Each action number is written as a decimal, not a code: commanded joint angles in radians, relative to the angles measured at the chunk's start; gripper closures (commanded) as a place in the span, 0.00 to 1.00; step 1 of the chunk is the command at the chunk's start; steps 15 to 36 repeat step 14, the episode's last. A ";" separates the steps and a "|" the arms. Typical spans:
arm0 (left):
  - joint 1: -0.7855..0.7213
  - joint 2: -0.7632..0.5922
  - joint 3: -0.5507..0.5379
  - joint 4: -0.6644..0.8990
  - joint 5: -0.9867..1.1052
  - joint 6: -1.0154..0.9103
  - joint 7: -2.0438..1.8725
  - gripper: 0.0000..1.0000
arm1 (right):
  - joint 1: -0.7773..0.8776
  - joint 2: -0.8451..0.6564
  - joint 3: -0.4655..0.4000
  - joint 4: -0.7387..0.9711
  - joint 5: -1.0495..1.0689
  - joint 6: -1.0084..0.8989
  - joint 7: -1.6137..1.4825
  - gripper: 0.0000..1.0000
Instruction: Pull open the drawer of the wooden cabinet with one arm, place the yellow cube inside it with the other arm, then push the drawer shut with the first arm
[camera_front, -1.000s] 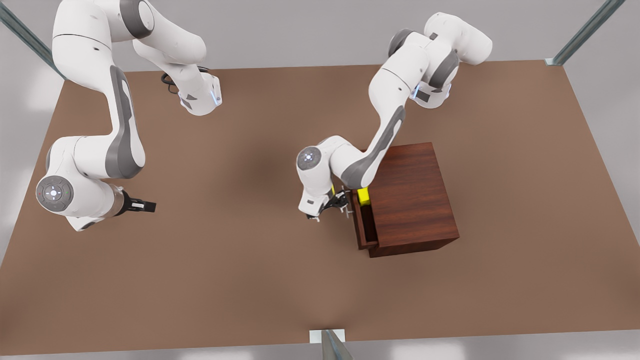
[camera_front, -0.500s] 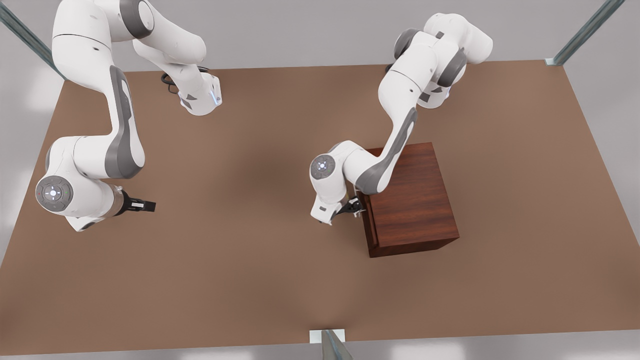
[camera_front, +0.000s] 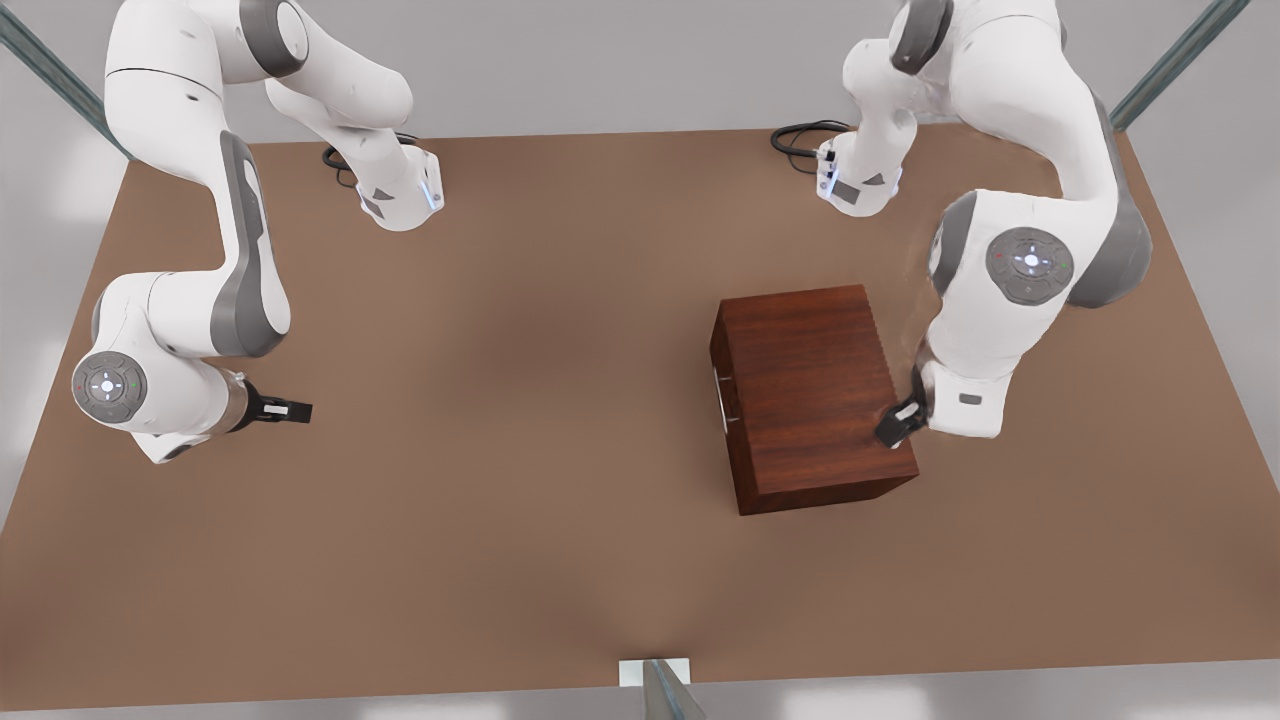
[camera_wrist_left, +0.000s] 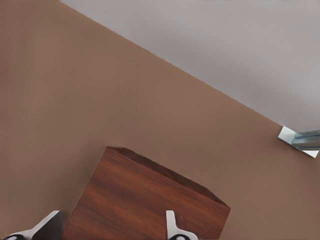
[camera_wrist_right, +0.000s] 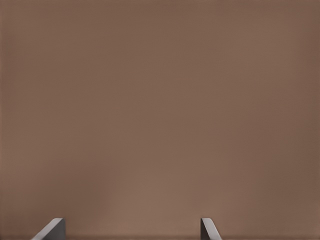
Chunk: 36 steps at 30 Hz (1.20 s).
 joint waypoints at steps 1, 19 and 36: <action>0.131 -0.157 -0.001 -0.182 -0.128 -0.092 0.896 0.00 | 0.000 -0.001 0.000 0.000 0.001 0.000 -0.006 0.00; 0.111 -0.136 -0.006 -0.225 -0.125 0.042 0.839 0.00 | 0.003 -0.003 0.005 0.016 -0.002 -0.088 -0.006 0.00; 0.111 -0.136 -0.006 -0.225 -0.125 0.042 0.839 0.00 | 0.003 -0.003 0.005 0.016 -0.002 -0.088 -0.006 0.00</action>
